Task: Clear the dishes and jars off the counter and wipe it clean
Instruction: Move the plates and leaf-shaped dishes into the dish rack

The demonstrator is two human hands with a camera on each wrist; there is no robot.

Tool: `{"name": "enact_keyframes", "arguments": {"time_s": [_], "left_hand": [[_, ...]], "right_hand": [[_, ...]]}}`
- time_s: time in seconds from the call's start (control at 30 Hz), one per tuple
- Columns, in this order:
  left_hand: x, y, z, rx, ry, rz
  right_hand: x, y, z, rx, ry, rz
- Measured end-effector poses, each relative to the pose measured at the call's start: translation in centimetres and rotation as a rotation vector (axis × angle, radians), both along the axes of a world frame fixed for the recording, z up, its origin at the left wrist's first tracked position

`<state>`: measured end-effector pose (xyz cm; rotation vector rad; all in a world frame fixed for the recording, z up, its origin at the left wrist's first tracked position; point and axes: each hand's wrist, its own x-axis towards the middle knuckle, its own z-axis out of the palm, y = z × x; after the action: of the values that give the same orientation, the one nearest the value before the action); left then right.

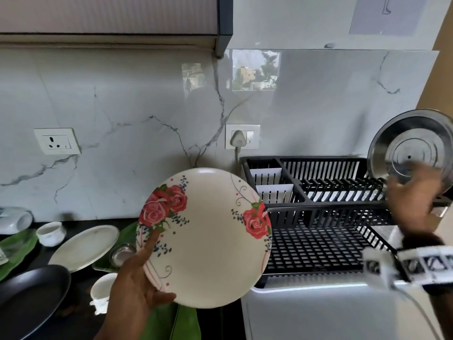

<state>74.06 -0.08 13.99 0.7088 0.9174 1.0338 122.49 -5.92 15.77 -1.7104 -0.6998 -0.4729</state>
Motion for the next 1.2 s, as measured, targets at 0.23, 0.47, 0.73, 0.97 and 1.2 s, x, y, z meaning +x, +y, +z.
{"name": "enact_keyframes", "arguments": {"time_s": [0.23,0.47,0.73,0.97,1.2], "left_hand": [[1.3,-0.9,-0.4,0.108,-0.097,-0.115],[2.2,-1.7,0.4,0.236,-0.176,-0.285],[1.3,0.2,-1.3,0.484,0.025,-0.253],[1.6,-0.1,-2.6,0.437,0.142,-0.186],[1.1,-0.1,-3.0,0.411,0.142,-0.181]], "right_hand": [[-20.5,-0.4,-3.8,-0.024,0.483,0.921],[-20.8,-1.6,-2.9,0.008,0.764,1.064],[-10.8,-3.0,2.9,0.44,0.323,0.632],[4.2,-2.9,5.0,0.328,-0.103,-0.064],[7.4,-2.4,2.8,0.054,-0.072,-0.247]]}}
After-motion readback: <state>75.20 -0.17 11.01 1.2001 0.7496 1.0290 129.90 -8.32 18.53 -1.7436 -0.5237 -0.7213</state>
